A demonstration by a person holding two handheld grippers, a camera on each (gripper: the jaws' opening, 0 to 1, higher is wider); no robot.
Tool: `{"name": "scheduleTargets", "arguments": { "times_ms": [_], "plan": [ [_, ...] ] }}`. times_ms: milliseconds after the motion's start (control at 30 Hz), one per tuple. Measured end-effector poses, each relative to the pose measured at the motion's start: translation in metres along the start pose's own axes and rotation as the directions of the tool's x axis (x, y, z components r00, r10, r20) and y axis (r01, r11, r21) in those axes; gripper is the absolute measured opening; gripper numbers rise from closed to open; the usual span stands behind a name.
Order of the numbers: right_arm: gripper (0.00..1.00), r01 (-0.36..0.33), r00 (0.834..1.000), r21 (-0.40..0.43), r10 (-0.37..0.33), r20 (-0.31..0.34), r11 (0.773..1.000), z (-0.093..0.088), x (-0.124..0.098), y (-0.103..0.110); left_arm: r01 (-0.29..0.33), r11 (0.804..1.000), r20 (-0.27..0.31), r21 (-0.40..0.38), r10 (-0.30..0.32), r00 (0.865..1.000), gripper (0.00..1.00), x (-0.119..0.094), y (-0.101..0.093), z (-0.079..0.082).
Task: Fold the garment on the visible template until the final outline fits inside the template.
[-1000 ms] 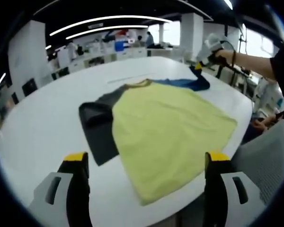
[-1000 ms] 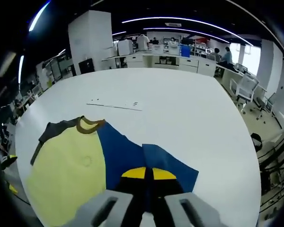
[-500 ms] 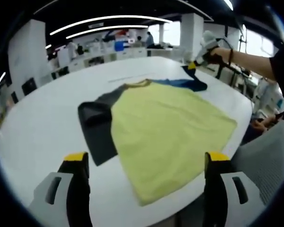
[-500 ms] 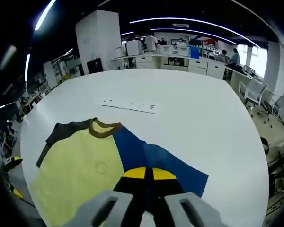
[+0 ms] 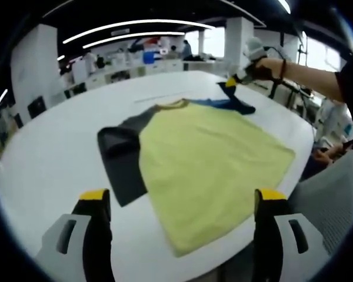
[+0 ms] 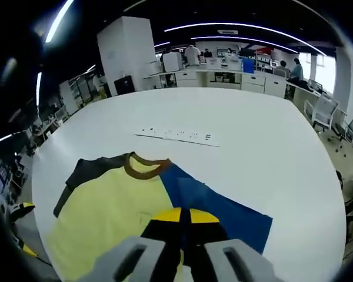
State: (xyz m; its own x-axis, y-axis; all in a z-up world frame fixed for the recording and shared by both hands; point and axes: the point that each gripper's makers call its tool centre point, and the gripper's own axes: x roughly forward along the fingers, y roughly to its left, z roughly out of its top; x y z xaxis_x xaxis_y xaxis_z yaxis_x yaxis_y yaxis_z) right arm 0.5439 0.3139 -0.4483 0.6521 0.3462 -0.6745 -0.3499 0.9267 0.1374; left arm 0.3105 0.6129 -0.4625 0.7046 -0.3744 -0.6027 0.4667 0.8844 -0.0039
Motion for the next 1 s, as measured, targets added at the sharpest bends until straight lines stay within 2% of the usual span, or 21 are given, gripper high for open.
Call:
{"name": "scheduleTargets", "arguments": {
  "times_ms": [300,533,1000],
  "plan": [
    [0.0,-0.038,0.999,0.029,0.038,0.021,0.999,0.008,0.015,0.024,0.009,1.0,-0.007,0.001,-0.009,1.0,0.98,0.0,-0.001,-0.002],
    [0.0,-0.077,0.997,-0.004,0.077,0.031,0.997,0.012,0.027,0.044,0.012,1.0,-0.008,0.007,-0.012,1.0,0.98,0.0,-0.001,0.0],
    [0.0,-0.139,0.989,-0.02,0.139,0.044,0.99,0.019,0.037,0.082,0.018,1.0,-0.009,0.004,-0.018,1.0,0.98,0.001,-0.003,-0.001]
  ]
}}
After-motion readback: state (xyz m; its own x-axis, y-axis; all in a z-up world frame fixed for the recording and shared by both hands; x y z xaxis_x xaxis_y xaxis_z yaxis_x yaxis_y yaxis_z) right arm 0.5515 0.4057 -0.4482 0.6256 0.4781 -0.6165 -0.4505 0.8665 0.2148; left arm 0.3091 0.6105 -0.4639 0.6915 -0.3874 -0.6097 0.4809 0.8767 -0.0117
